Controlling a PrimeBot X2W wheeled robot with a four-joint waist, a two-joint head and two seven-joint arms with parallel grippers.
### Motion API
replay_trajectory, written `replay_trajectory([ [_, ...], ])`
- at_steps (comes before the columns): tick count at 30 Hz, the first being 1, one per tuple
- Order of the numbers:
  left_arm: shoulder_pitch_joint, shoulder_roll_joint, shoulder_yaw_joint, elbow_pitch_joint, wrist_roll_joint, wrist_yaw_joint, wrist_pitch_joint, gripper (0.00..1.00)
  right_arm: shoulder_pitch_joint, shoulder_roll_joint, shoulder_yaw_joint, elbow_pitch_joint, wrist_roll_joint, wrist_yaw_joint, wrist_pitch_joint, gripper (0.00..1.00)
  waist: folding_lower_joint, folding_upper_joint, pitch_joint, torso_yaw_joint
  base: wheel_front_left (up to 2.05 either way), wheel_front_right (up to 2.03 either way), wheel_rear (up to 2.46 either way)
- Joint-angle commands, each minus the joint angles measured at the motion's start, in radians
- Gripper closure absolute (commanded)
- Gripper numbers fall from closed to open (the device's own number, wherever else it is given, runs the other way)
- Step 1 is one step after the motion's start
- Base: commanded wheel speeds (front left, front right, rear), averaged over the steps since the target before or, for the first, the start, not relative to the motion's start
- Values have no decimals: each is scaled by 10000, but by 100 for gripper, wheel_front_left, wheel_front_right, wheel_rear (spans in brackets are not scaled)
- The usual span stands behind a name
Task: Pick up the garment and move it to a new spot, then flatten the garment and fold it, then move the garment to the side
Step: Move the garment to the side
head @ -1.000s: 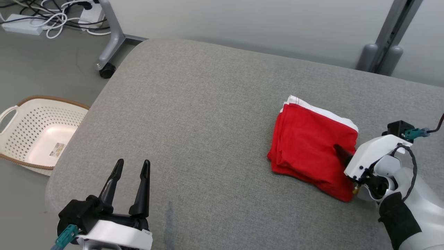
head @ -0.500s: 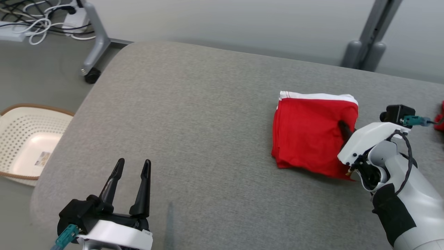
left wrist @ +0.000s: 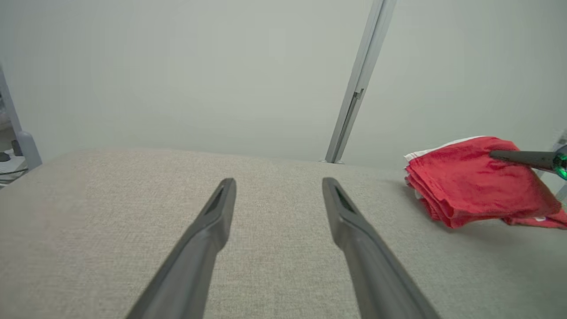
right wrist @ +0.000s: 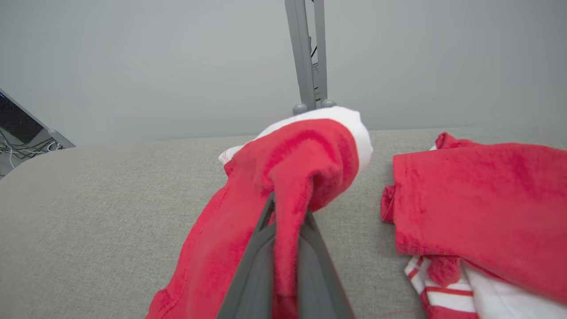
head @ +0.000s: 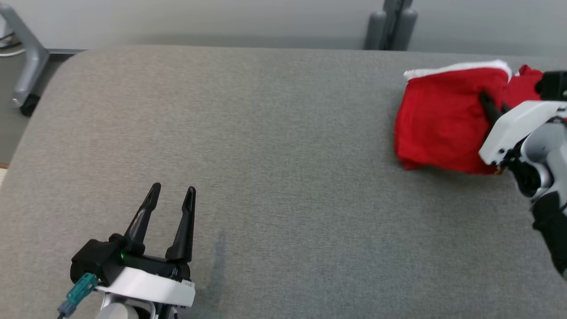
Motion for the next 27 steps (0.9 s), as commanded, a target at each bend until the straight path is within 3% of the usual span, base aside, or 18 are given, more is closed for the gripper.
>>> replay_trajectory([
  [1, -182, 55, 5, -78, -40, -13, 3, 0, -169, -98, 22, -57, -66, 1, -1, 100, 0, 0, 362, -357, 0, 0, 0],
  [11, -835, 511, -462, -518, -157, -14, 3, 0, -1642, -1381, 671, -300, -427, 1, 473, 100, 0, 0, 1637, -832, 0, 0, 0],
  [19, -1272, 825, -638, -608, -282, -14, 3, 0, -2882, -2364, 902, 101, -1044, -1, 480, 100, 0, 0, 2497, -631, 0, 0, 0],
  [27, -1452, 905, -739, -588, -336, -12, 3, 0, -3434, -2754, 1435, 1123, -2310, -1, 763, 100, 0, 0, 2756, -386, 0, 0, 0],
])
